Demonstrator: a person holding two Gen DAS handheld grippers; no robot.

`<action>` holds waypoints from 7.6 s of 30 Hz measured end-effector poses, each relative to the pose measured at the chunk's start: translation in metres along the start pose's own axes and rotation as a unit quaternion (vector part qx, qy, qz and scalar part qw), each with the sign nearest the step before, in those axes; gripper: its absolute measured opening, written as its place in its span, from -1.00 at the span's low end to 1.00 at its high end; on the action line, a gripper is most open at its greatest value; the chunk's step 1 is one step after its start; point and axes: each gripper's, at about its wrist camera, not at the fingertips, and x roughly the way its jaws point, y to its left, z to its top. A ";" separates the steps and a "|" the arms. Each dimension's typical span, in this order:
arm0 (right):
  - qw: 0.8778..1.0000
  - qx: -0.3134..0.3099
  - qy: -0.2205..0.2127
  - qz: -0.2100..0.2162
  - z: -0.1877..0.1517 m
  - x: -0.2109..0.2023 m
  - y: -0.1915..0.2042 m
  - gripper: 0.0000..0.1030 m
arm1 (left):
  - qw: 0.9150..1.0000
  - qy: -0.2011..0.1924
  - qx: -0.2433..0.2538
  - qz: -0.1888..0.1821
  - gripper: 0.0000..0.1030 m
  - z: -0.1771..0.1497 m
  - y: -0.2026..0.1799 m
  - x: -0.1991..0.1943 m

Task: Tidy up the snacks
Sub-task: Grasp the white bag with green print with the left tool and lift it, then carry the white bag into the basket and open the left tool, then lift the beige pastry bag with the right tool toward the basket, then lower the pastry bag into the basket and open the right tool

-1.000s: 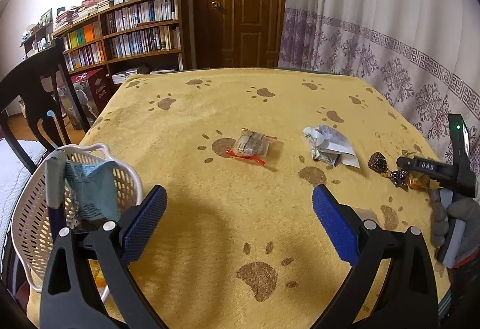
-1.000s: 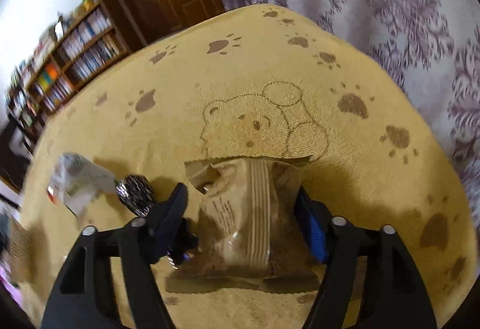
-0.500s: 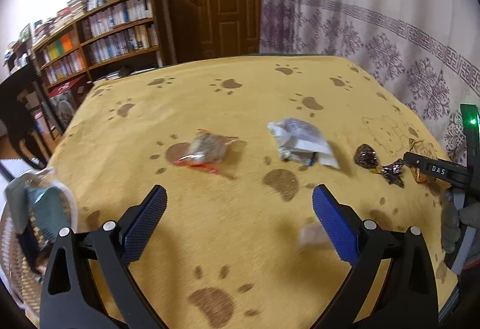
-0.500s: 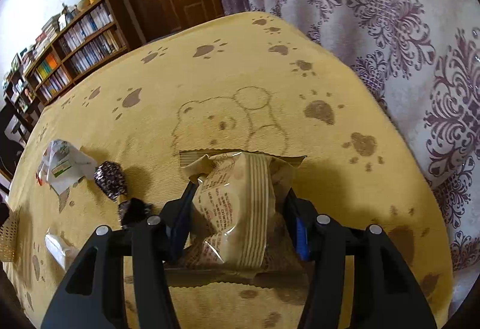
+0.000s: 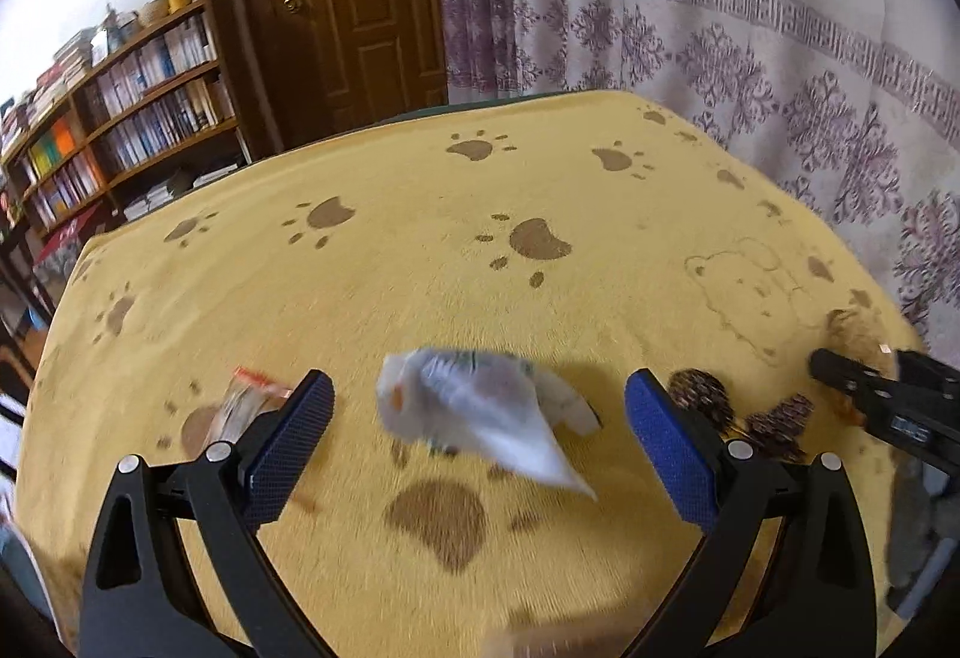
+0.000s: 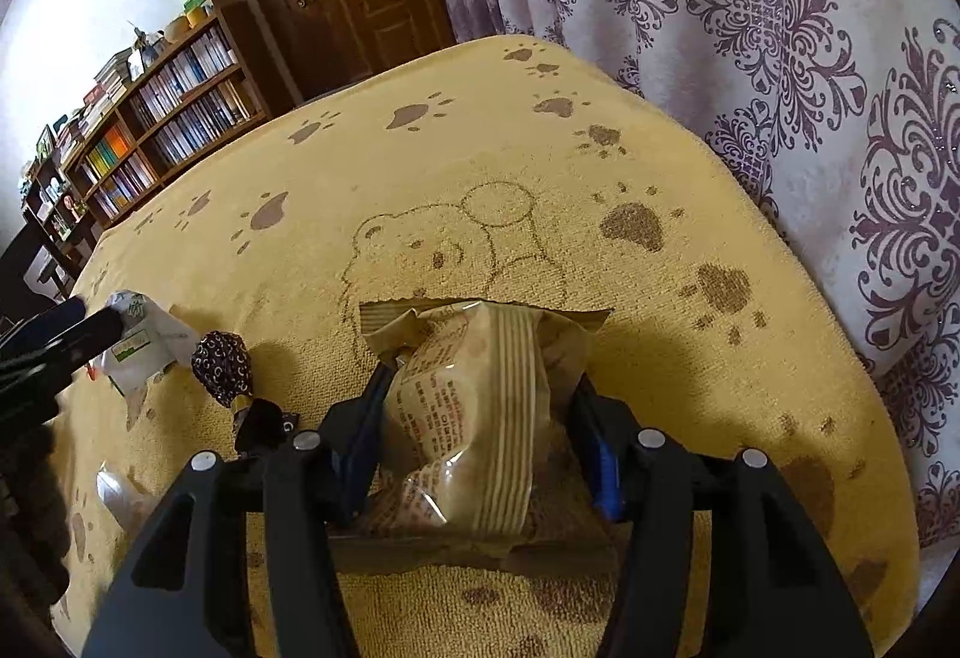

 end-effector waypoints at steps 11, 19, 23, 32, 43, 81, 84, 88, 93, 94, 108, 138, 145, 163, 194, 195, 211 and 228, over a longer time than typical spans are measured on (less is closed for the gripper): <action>1.000 0.002 0.000 0.002 0.000 -0.001 -0.001 0.11 | 0.999 0.031 0.007 -0.004 0.65 -0.001 0.003 0.043; 1.000 0.001 -0.001 0.002 0.000 -0.001 -0.001 0.11 | 1.000 0.017 0.007 -0.015 0.40 -0.006 0.006 0.036; 1.000 0.001 -0.001 0.002 0.000 -0.001 -0.001 0.11 | 1.000 0.010 0.001 -0.020 0.31 -0.006 0.008 0.027; 1.000 0.002 -0.001 0.003 -0.001 -0.001 -0.001 0.11 | 1.000 -0.017 -0.012 -0.016 -0.20 -0.005 0.018 -0.004; 1.000 0.002 -0.001 0.004 -0.001 -0.001 0.000 0.11 | 0.996 -0.014 -0.078 -0.036 0.58 -0.022 0.042 -0.007; 1.000 0.002 -0.002 0.005 -0.001 -0.001 0.001 0.10 | 0.992 -0.061 -0.106 0.019 -0.01 -0.048 0.079 -0.092; 1.000 0.002 -0.002 0.005 -0.001 -0.001 0.001 0.10 | 0.990 -0.072 -0.116 0.032 -0.01 -0.052 0.090 -0.109; 1.000 0.002 -0.002 0.005 -0.001 -0.001 0.001 0.10 | 0.986 -0.085 -0.129 0.056 -0.01 -0.061 0.109 -0.134; 1.000 0.002 -0.003 0.005 -0.001 -0.001 0.001 0.10 | 0.979 -0.101 -0.153 0.088 -0.01 -0.076 0.138 -0.166; 1.000 0.002 -0.003 0.005 0.000 -0.002 0.001 0.10 | 0.978 -0.103 -0.157 0.094 -0.01 -0.079 0.144 -0.171; 1.000 -0.001 -0.007 -0.002 -0.001 -0.003 0.002 0.09 | 0.945 -0.108 -0.240 0.196 -0.01 -0.153 0.241 -0.241; 1.000 0.006 -0.008 0.006 -0.001 -0.004 -0.001 0.08 | 0.934 -0.102 -0.254 0.230 0.48 -0.180 0.249 -0.241; 0.998 0.055 0.000 0.044 0.002 -0.006 -0.020 0.06 | 0.933 -0.103 -0.266 0.220 0.51 -0.186 0.248 -0.243; 0.991 0.045 -0.042 0.122 0.000 -0.073 0.022 0.05 | 0.938 -0.118 -0.254 0.205 0.52 -0.187 0.242 -0.252; 0.928 -0.247 -0.005 0.277 -0.067 -0.113 0.425 0.06 | 0.942 -0.140 -0.233 0.197 0.52 -0.242 0.264 -0.282; 0.926 -0.255 -0.003 0.280 -0.071 -0.113 0.438 0.06 | 0.941 -0.143 -0.235 0.195 0.52 -0.243 0.264 -0.284; 0.911 -0.269 0.049 0.309 -0.095 -0.091 0.505 0.14 | 0.930 -0.155 -0.279 0.182 0.60 -0.255 0.282 -0.292; 0.913 -0.252 0.062 0.315 -0.097 -0.091 0.476 0.14 | 0.932 -0.153 -0.272 0.183 0.61 -0.254 0.279 -0.290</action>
